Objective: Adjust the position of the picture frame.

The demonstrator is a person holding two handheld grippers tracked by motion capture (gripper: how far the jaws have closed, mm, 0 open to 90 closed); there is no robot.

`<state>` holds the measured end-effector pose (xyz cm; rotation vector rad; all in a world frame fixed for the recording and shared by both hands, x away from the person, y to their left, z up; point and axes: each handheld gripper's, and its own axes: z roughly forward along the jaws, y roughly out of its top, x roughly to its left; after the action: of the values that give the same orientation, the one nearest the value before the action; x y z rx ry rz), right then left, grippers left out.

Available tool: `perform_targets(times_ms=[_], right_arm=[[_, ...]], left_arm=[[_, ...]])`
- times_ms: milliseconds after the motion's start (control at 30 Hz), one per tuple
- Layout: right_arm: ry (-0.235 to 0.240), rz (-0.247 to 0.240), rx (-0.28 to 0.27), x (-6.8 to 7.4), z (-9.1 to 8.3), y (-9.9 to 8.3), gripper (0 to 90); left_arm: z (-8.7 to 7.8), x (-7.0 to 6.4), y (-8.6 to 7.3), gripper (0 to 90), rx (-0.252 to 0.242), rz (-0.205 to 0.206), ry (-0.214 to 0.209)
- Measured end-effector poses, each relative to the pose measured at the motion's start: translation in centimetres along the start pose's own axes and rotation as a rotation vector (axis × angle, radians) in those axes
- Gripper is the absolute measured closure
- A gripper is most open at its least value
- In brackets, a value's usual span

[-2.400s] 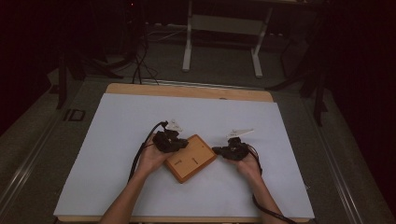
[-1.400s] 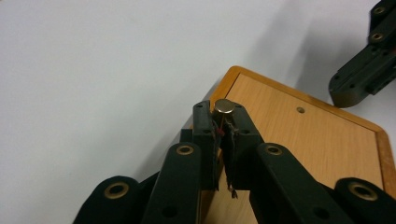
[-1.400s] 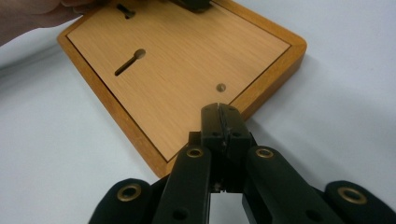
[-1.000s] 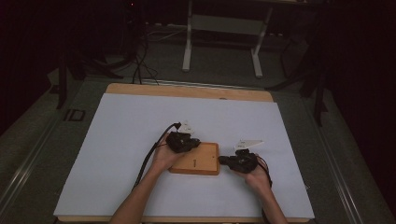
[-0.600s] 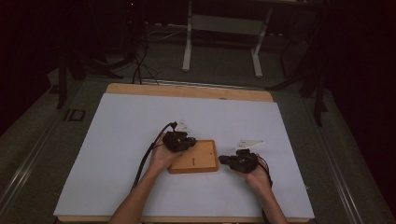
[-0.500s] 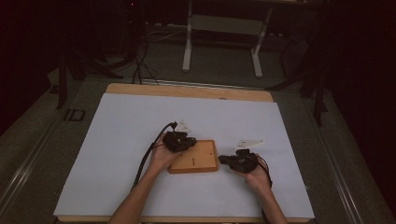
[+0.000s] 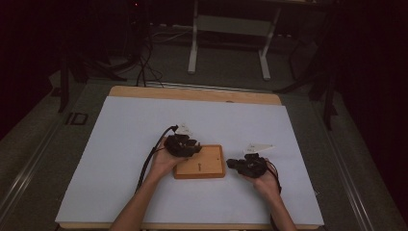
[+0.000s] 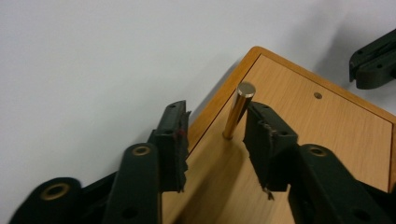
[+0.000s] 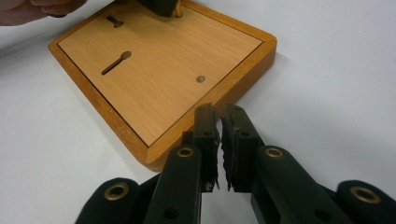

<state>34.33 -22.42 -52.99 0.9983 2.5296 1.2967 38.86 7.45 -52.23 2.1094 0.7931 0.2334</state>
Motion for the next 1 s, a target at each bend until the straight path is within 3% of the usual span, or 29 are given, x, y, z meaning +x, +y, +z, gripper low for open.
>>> perform_targets(times_ms=[267, 400, 600, 1000], right_arm=[[-0.028, 0.009, -0.017, -0.2, 0.0, 0.0, 76.2], [-0.042, 0.018, -0.025, -0.4, 0.0, 0.0, 70.6], [-0.063, 0.015, -0.035, -0.4, 0.1, 0.2, 64.8], [-0.106, 0.001, -0.034, -0.4, 0.0, 0.2, 59.4]], left_arm=[[-2.0, 0.0, -0.8, 53.0, -0.037, -0.022, 0.038], [-2.7, -0.2, -1.2, 51.8, -0.04, -0.015, 0.102], [-3.5, -0.3, -2.0, 50.4, -0.054, -0.015, 0.133], [-4.9, -0.2, -2.8, 49.6, -0.107, -0.064, 0.125]])
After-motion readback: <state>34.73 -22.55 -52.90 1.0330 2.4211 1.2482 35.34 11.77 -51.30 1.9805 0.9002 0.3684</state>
